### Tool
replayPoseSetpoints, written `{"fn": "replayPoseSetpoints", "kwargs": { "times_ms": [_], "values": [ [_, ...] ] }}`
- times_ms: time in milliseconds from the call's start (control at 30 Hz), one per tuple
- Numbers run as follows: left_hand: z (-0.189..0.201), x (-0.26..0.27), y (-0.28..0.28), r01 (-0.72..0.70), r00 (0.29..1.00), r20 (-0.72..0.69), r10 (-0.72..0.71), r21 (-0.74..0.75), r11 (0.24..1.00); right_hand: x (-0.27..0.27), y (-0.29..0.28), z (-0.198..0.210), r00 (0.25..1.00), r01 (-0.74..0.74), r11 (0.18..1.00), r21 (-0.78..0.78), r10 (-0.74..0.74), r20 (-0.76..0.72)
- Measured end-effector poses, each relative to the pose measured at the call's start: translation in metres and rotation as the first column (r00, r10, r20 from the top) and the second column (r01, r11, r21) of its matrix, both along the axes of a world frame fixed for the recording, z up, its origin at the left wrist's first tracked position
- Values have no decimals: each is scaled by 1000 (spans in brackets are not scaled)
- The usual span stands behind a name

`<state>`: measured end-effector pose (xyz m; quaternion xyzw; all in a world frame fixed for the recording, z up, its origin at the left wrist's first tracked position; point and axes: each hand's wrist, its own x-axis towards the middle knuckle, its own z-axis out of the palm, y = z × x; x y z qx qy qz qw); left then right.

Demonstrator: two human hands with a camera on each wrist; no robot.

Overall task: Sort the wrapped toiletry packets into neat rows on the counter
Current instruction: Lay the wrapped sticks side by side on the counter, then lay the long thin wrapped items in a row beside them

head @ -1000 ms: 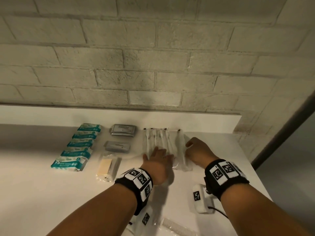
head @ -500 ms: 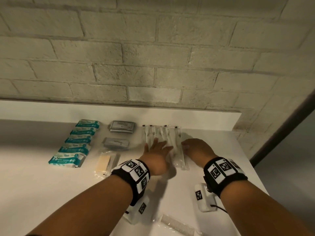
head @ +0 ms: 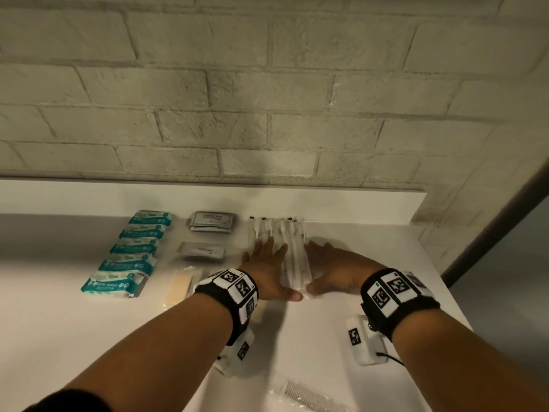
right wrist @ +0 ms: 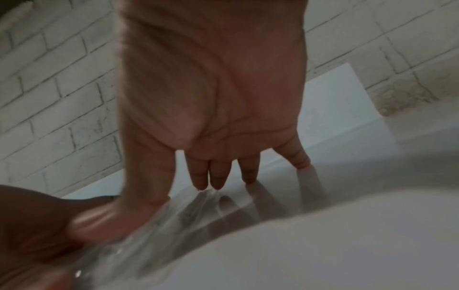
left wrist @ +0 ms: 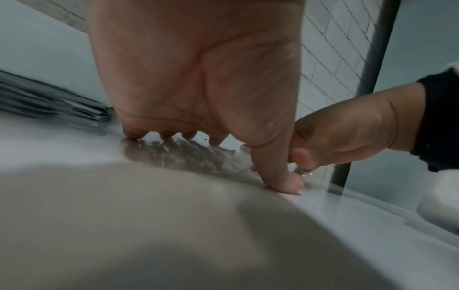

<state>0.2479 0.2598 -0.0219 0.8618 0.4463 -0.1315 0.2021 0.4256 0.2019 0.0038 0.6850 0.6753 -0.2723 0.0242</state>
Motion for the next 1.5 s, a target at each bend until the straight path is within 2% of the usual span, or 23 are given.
{"fn": "replayPoseSetpoints", "kwargs": {
  "times_ms": [300, 467, 533, 633, 700, 800, 900, 967, 1000, 1067, 1133, 1167, 1367, 1500],
  "values": [
    [-2, -4, 5, 27, 1000, -15, -27, 8, 1000, 3, 4, -17, 1000, 25, 999, -21, -25, 19],
    [2, -8, 3, 37, 999, -16, -36, 30, 999, 10, 0, -11, 982, 91, 996, -5, -90, -167],
    [9, -11, -4, 66, 998, 1, -66, 54, 996, 14, -3, 1, 969, 148, 989, -28, -150, -199],
    [20, -17, -27, 128, 988, 72, -138, 131, 983, 12, -17, 16, 984, 168, 984, -63, -171, -42],
    [28, -21, -53, 203, 963, 142, -229, 175, 963, 7, -34, 17, 986, 162, 984, -68, -164, -15],
    [39, -23, -96, 329, 921, 178, -346, 118, 937, -1, -64, 14, 972, 189, 975, -120, -203, -117],
    [38, -22, -139, 409, 910, 74, -409, 13, 912, -9, -105, 15, 912, 255, 945, -205, -306, -273],
    [27, -21, -154, 409, 912, 27, -410, 42, 912, -15, -136, 29, 860, 301, 921, -248, -375, -346],
    [23, -22, -160, 398, 916, 24, -400, 67, 915, -19, -154, 37, 887, 295, 928, -226, -354, -297],
    [20, -26, -165, 341, 938, 38, -343, 61, 938, -29, -187, 47, 977, 212, 959, -188, -212, 20],
    [24, -30, -168, 269, 962, 46, -270, 32, 963, -40, -215, 46, 955, 181, 956, -230, -115, 273],
    [25, -32, -171, 241, 969, 44, -243, 29, 970, -45, -227, 41, 940, 195, 952, -238, -111, 324],
    [32, -56, -172, 109, 994, -15, -109, 26, 994, -43, -249, 26, 917, 339, 924, -177, -282, 281],
    [33, -75, -168, 29, 999, -40, -29, -1, 1000, -44, -256, 17, 909, 357, 926, -123, -315, 272]
  ]
}}
